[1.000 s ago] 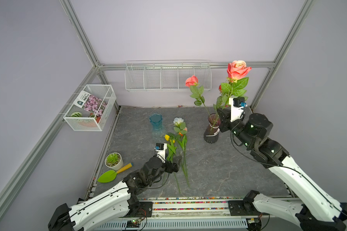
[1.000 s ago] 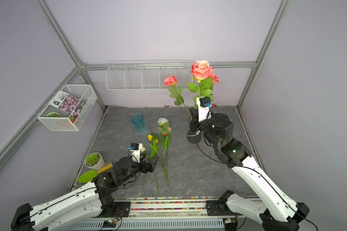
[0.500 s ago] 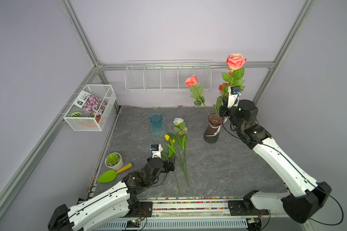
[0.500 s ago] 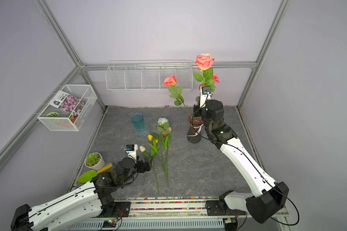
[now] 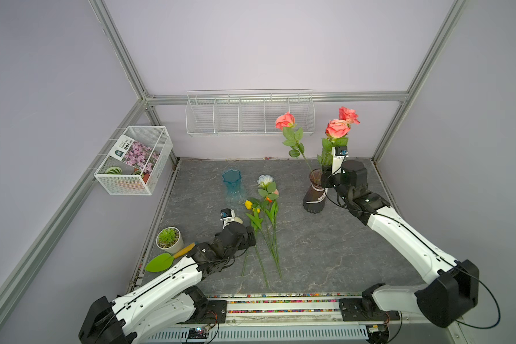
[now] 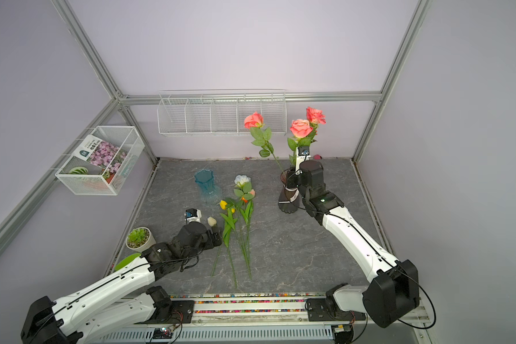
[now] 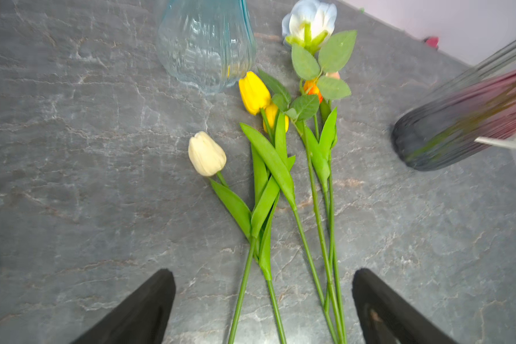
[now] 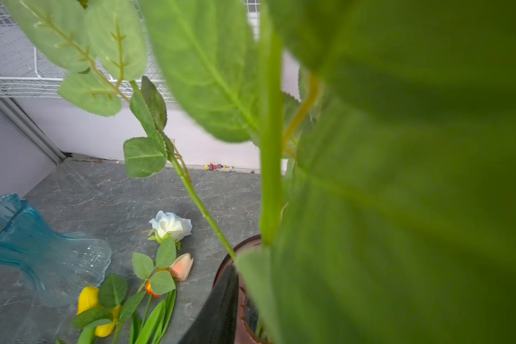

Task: Arrange the flowers in different vases according to their variety
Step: Insert the flower into the vase.

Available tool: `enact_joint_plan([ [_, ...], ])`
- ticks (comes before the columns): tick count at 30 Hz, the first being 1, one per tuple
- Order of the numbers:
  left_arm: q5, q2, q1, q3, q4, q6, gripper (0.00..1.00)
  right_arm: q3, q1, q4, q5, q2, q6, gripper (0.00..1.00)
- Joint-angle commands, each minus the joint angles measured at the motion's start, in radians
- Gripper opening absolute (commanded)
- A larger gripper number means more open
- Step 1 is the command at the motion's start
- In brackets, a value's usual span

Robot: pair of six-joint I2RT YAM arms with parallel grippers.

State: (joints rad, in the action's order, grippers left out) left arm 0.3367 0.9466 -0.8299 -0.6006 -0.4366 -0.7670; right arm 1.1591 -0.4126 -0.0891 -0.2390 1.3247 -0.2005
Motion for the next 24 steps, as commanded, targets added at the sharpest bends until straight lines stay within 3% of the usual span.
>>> enact_joint_plan([
  [1, -0.066, 0.04, 0.007, -0.052, -0.023, -0.006, 0.93, 0.04, 0.005, -0.074, 0.025, -0.046, -0.025, 0.45],
  [4, -0.106, 0.074, 0.009, -0.071, -0.006, -0.027, 0.89, 0.087, 0.006, -0.16, 0.059, -0.071, -0.048, 0.51],
  [10, -0.184, 0.145, 0.016, -0.111, 0.031, -0.178, 0.63, 0.103, 0.007, -0.293, 0.135, -0.157, -0.101, 0.65],
  [19, -0.222, 0.475, 0.016, -0.287, -0.039, -0.356, 0.54, -0.055, 0.006, -0.361, 0.182, -0.337, -0.124, 0.76],
  [22, -0.245, 0.604, 0.015, -0.376, -0.087, -0.38, 0.36, -0.128, 0.006, -0.357, 0.194, -0.405, -0.138, 0.77],
  [24, -0.258, 0.69, 0.015, -0.444, -0.145, -0.387, 0.32, -0.169, 0.006, -0.355, 0.198, -0.437, -0.141, 0.78],
])
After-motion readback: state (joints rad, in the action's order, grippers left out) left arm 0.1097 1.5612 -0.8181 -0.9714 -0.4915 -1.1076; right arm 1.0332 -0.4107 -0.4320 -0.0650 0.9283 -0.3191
